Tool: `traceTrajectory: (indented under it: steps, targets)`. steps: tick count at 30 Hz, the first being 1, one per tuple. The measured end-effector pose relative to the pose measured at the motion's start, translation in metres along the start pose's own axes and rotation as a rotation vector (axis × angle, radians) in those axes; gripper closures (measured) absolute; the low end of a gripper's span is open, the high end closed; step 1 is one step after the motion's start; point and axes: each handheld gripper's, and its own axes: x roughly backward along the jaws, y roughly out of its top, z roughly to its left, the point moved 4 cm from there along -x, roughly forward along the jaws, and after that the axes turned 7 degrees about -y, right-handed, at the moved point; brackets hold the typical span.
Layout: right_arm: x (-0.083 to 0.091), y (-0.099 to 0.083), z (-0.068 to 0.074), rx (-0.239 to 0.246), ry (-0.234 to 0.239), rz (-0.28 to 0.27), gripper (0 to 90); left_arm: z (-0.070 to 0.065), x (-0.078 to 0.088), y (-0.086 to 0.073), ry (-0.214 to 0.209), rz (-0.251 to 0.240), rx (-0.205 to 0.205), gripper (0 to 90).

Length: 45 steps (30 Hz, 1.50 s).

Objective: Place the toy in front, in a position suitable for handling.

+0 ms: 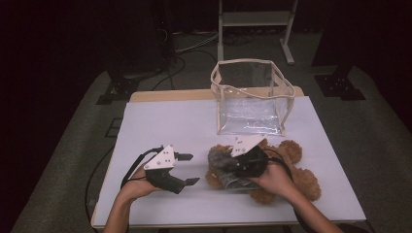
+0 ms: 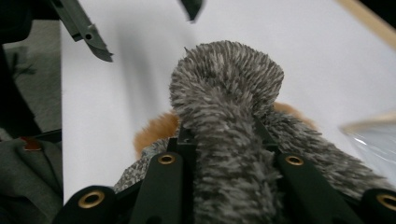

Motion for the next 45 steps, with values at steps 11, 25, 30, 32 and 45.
traceTrajectory:
  steps: [11, 25, 30, 32, 45]
  targets:
    - [0.008, 0.006, -0.019, -0.033, -0.024, -0.024, 71.4, -0.001, 0.001, 0.000, -0.007, -0.002, 0.000, 25.4]
    - [0.021, -0.003, -0.030, -0.074, 0.024, -0.037, 71.3, -0.001, -0.008, -0.001, -0.020, 0.008, -0.005, 25.7]
    - [0.037, -0.003, -0.027, -0.072, 0.033, -0.047, 71.3, -0.003, -0.010, -0.001, -0.026, 0.016, -0.006, 25.7]
    - [0.041, -0.003, -0.036, -0.095, 0.014, -0.061, 71.2, -0.003, -0.011, -0.001, -0.031, 0.017, -0.009, 25.7]
    - [0.036, -0.017, -0.044, -0.149, 0.037, -0.038, 71.3, -0.003, -0.020, 0.001, -0.034, 0.015, -0.018, 26.2]
